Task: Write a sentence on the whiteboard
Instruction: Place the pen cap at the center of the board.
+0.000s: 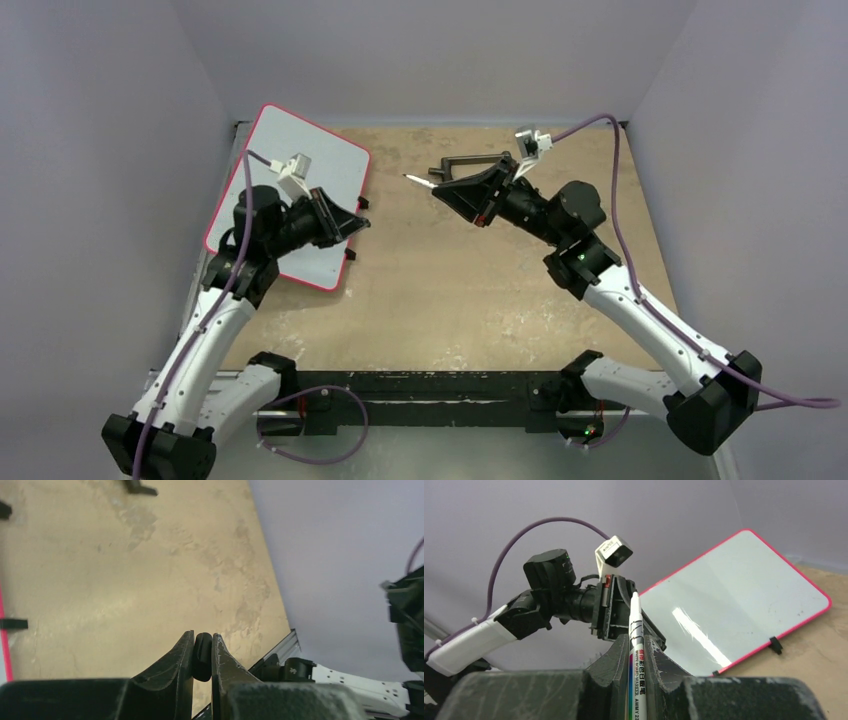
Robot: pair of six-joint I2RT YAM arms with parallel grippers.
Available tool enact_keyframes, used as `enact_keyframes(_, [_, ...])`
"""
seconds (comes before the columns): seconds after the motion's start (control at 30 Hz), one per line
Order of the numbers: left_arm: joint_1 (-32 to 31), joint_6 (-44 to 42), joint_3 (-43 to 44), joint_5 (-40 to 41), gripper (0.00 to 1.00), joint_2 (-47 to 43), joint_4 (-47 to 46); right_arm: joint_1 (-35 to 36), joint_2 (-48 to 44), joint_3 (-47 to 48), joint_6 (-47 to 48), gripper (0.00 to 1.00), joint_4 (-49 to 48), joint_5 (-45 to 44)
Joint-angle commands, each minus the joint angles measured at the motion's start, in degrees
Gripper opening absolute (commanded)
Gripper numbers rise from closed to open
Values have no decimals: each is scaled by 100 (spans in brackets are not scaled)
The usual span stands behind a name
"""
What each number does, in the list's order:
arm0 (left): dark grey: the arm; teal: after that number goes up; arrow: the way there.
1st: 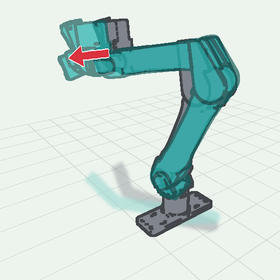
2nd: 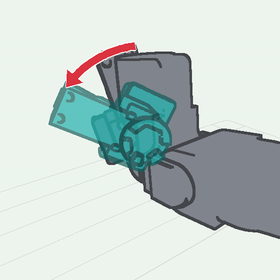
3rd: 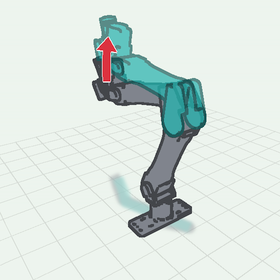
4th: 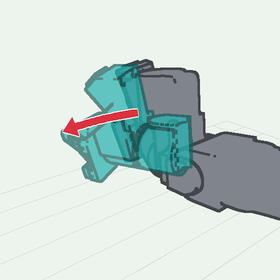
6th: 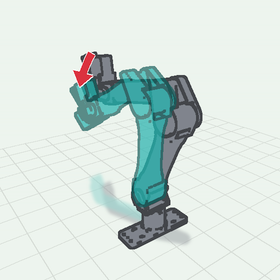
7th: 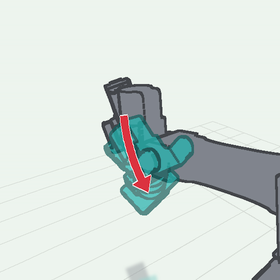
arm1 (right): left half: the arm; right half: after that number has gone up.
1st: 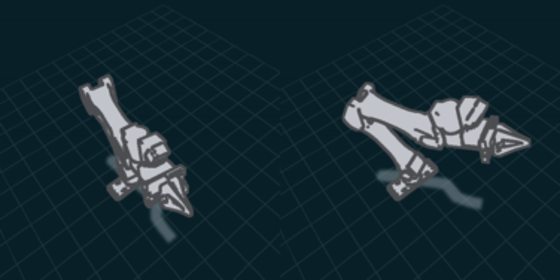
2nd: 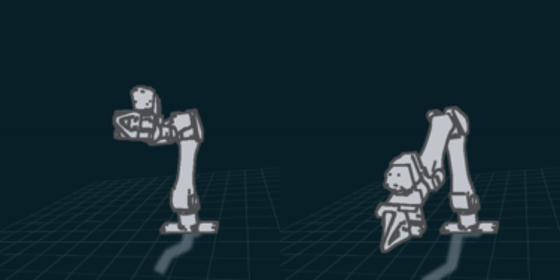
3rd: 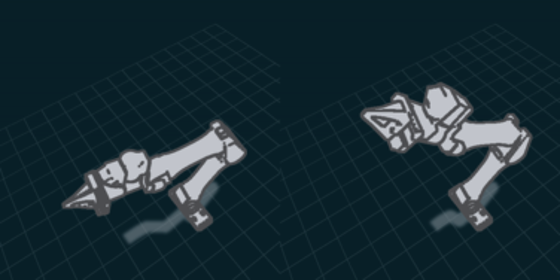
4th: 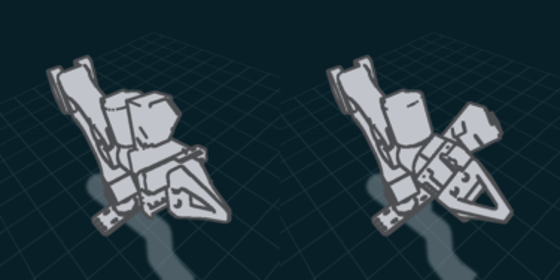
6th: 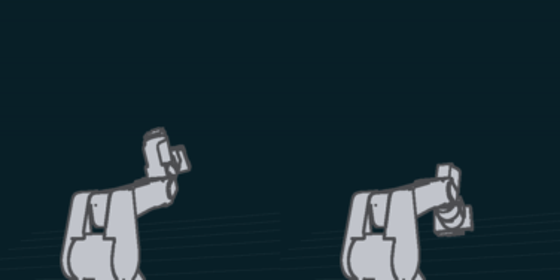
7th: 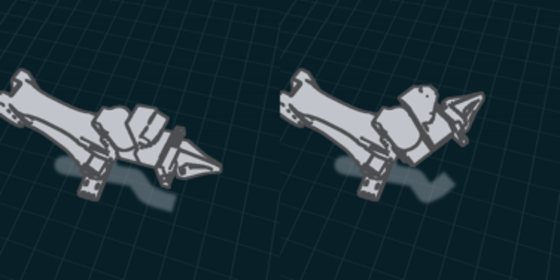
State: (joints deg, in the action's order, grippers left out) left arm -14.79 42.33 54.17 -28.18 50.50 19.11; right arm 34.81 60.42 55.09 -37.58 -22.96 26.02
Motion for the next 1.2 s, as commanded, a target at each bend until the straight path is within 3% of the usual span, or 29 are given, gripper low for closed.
enact_keyframes(0.0, [-430, -197, -521, 797, 0, 25, 23, -38, 198, 236, 331, 0, 374, -218])
enact_keyframes(0.2, [-1373, -189, -1141, 2104, 0, 420, 159, -37, 215, 335, 557, 0, 690, -487])
enact_keyframes(0.43, [-1439, 130, -2102, 2596, 0, 804, -381, -36, 123, 282, 706, 0, 1023, -703])
enact_keyframes(0.73, [-1461, 156, -2208, 3045, 0, 1203, -182, -35, 184, 248, 673, 0, 1072, -660])
enact_keyframes(1.17, [-1465, 298, -2253, 3334, 30, 885, 188, -40, 207, 196, 676, 0, 1097, -625])
